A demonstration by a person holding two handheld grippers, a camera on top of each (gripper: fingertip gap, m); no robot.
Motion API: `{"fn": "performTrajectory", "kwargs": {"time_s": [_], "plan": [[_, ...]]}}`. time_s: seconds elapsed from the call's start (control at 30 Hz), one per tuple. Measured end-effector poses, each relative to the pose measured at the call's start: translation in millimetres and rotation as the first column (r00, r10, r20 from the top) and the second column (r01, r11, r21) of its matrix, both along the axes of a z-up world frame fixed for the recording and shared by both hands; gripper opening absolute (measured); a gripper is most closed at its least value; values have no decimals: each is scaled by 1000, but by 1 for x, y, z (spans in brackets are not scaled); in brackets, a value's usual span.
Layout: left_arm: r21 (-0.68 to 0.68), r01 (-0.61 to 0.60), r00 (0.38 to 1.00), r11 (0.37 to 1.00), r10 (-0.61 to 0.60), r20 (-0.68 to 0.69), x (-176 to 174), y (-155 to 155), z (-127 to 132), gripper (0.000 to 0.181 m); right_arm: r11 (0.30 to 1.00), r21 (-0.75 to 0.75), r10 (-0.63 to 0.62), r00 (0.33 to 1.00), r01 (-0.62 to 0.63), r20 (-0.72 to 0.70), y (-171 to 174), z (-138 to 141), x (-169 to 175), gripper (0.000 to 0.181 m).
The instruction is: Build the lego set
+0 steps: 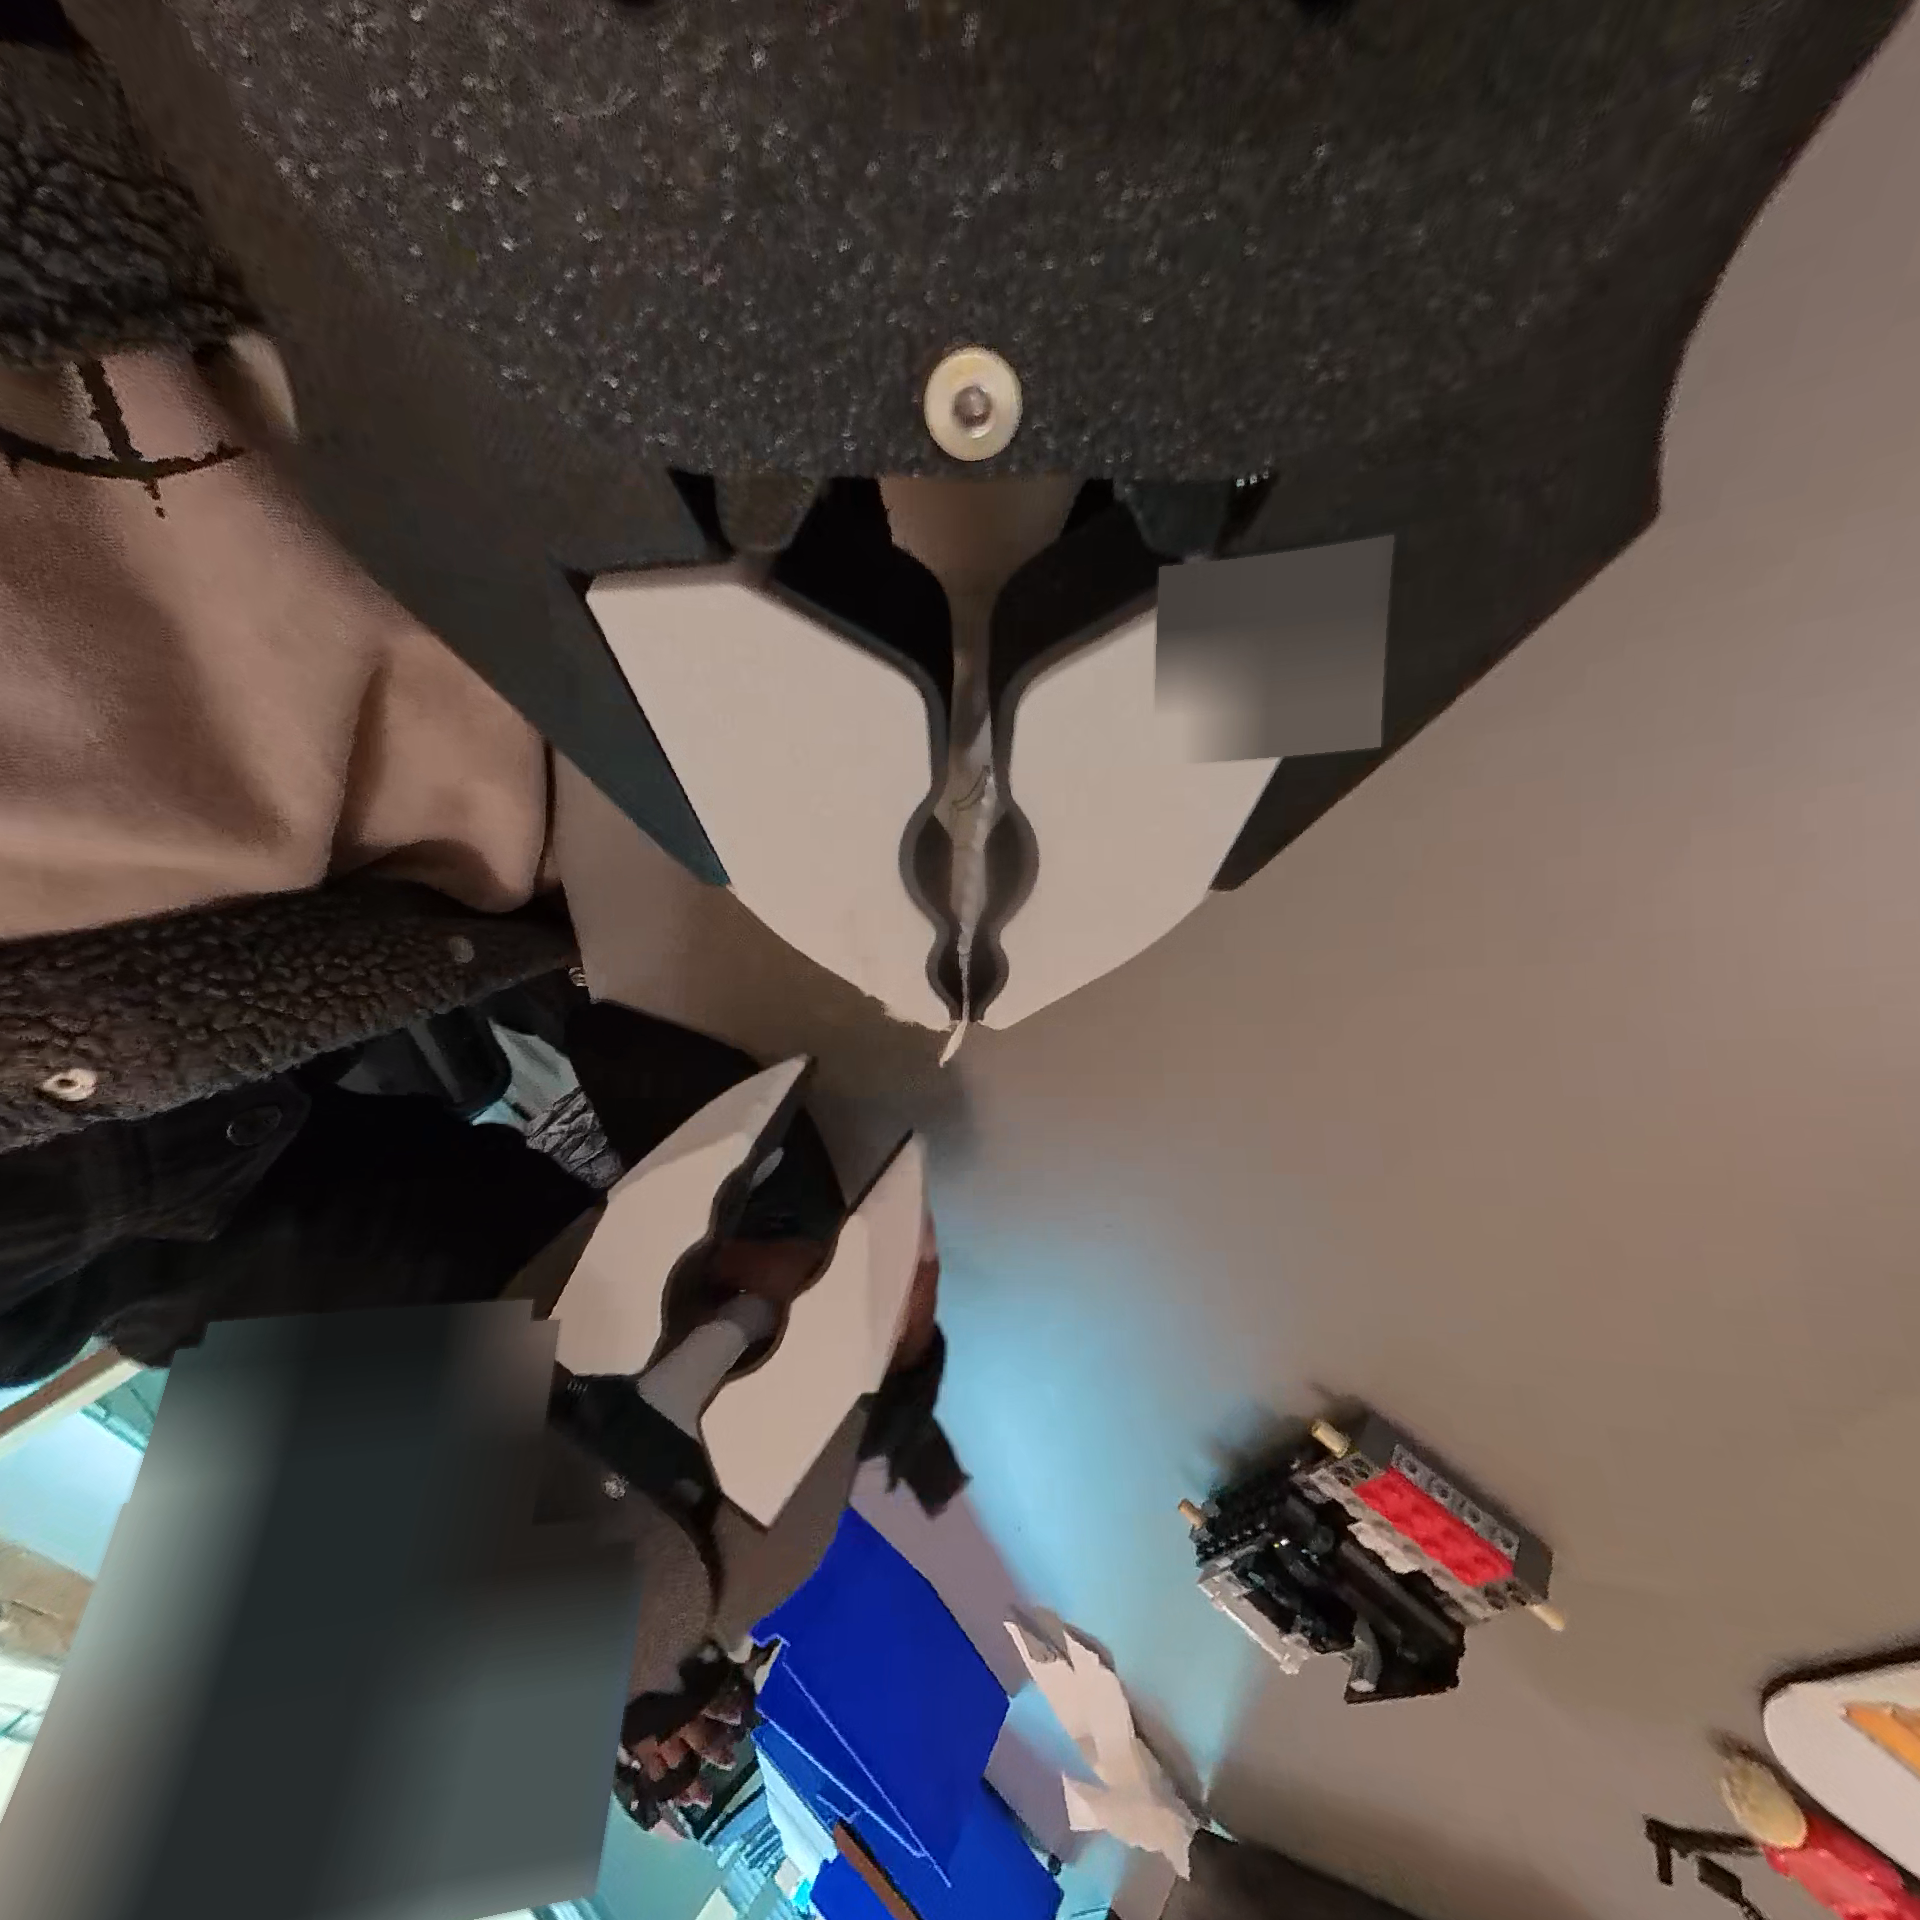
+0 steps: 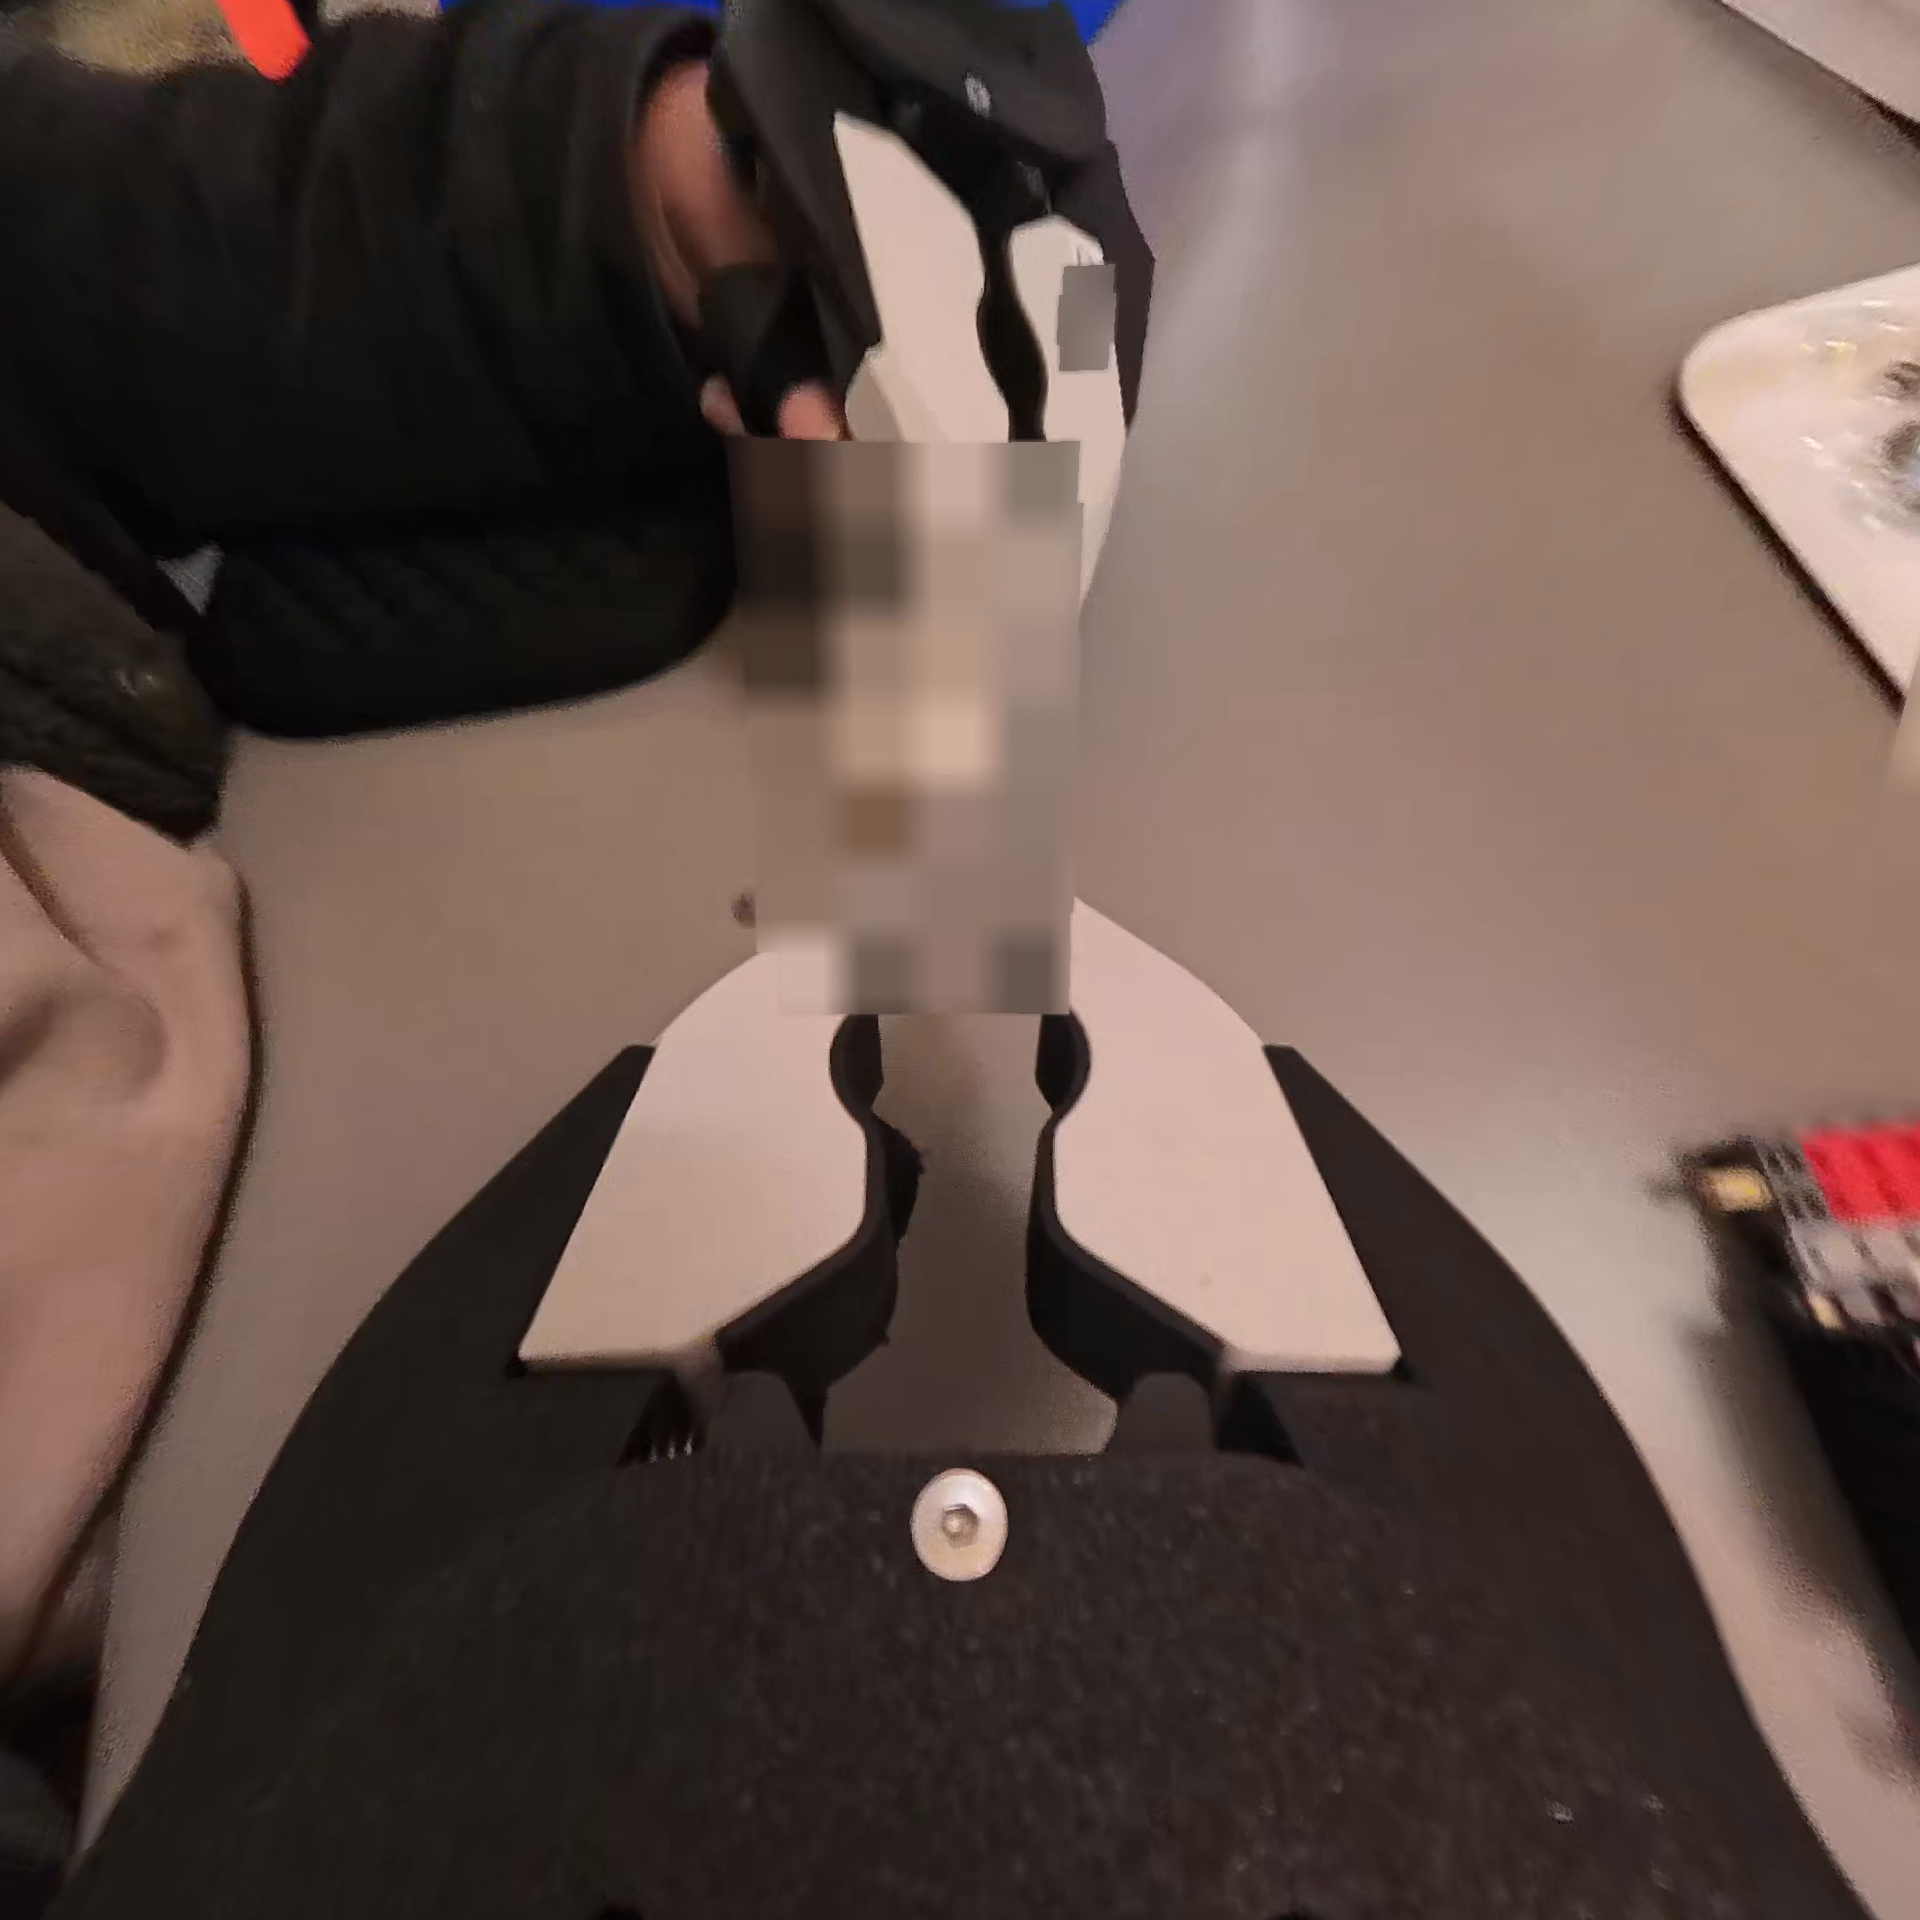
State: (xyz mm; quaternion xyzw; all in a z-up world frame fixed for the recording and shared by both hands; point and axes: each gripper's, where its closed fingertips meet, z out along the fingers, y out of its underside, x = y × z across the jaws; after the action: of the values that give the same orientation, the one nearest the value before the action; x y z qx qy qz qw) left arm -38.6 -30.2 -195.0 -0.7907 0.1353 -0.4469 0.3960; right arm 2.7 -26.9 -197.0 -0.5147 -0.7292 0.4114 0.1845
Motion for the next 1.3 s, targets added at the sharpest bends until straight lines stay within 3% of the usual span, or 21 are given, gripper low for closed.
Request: {"fn": "performTrajectory", "kwargs": {"time_s": [0.1, 0.3, 0.43, 0.73, 1.0, 1.3], "plan": [[45, 24, 999, 999, -23, -38, 4, -2, 3, 0, 997, -67, 33, 999, -31, 31, -6, 3, -27, 25], [115, 47, 995, 992, -36, -91, 7, -4, 7, 0, 970, -209, 150, 981, -123, 122, -24, -4, -43, 17], [103, 9, 996, 995, 0, -89, 1, 0, 4, 1, 977, -178, 140, 984, -118, 114, -17, -10, -48, 1], [58, -117, 988, 991, 122, -92, -32, 10, -7, 20, 987, -110, 135, 982, -121, 133, 8, -19, -74, 0], [65, -187, 971, 980, 194, -142, -62, 6, -14, 41, 987, -119, 121, 989, -111, 81, 26, -4, -103, 0], [37, -294, 944, 955, 296, -145, -82, 14, -19, 29, 960, -256, 112, 994, -109, -3, 32, 21, -130, 0]]}}
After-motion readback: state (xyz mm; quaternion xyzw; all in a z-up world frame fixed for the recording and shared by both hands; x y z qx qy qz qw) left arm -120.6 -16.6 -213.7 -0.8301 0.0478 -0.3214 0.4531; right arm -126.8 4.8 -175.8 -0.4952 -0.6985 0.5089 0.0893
